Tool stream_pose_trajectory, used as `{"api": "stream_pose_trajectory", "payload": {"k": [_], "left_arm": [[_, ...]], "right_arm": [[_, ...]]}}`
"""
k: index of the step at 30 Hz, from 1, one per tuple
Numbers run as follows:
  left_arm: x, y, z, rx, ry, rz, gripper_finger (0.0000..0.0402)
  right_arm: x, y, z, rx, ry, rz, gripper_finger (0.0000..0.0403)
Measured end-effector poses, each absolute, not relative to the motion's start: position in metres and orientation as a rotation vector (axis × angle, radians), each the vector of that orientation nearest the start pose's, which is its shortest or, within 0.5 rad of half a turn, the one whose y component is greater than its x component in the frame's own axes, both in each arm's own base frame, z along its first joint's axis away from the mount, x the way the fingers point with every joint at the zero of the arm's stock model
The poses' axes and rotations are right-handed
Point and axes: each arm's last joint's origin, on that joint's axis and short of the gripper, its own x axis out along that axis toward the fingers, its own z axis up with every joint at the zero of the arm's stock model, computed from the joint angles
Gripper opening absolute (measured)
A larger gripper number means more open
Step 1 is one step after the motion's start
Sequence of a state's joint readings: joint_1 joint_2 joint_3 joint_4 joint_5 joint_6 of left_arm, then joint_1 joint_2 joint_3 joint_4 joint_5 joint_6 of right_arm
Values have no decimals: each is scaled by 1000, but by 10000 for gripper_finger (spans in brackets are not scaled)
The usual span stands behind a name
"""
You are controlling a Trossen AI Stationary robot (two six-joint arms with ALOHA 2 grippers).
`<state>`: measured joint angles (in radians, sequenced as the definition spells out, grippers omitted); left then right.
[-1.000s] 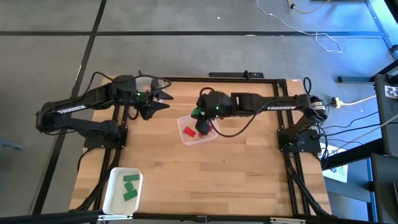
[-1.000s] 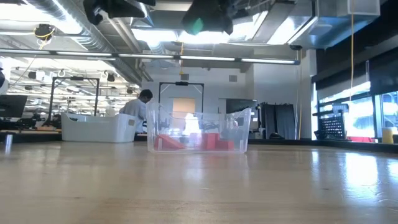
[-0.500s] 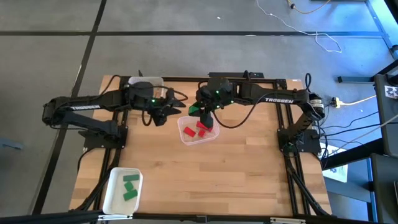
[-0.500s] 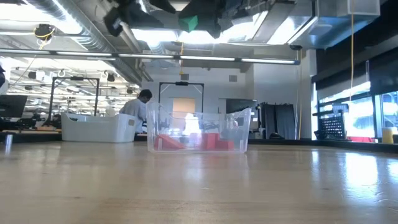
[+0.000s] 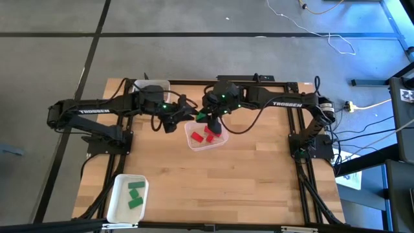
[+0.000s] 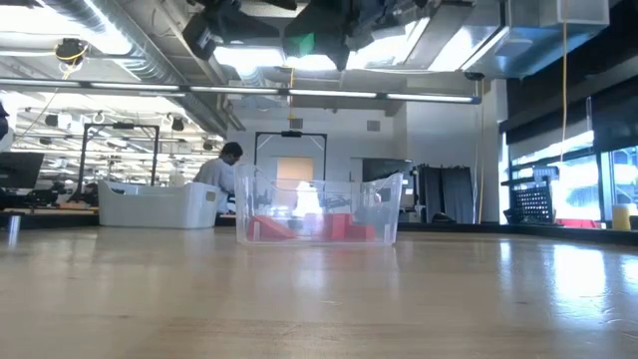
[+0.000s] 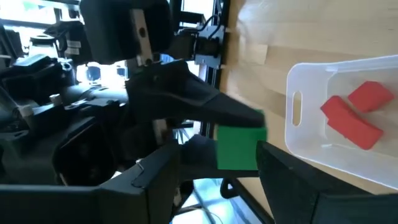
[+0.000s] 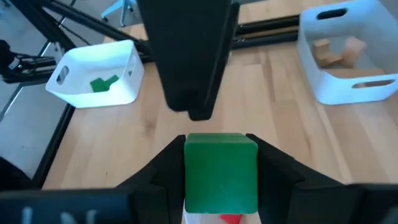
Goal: Sort & place blocks by color
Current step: Put the green block into the white bin
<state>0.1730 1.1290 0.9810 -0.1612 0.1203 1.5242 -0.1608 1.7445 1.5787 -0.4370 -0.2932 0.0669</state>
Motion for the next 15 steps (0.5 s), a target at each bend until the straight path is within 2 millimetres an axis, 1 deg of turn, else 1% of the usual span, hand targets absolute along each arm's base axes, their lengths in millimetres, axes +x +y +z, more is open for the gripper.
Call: {"api": "stream_pose_trajectory", "payload": {"k": [5, 7, 15], "left_arm": [[248, 40, 334, 1459, 292, -201, 202], [249, 40, 331, 1437, 312, -208, 202], [245, 39, 322, 1404, 397, -285, 202]], "right_arm": [[401, -56, 319, 206, 592, 134, 135], [401, -55, 316, 213, 604, 146, 134], [403, -55, 313, 220, 608, 157, 134]]}}
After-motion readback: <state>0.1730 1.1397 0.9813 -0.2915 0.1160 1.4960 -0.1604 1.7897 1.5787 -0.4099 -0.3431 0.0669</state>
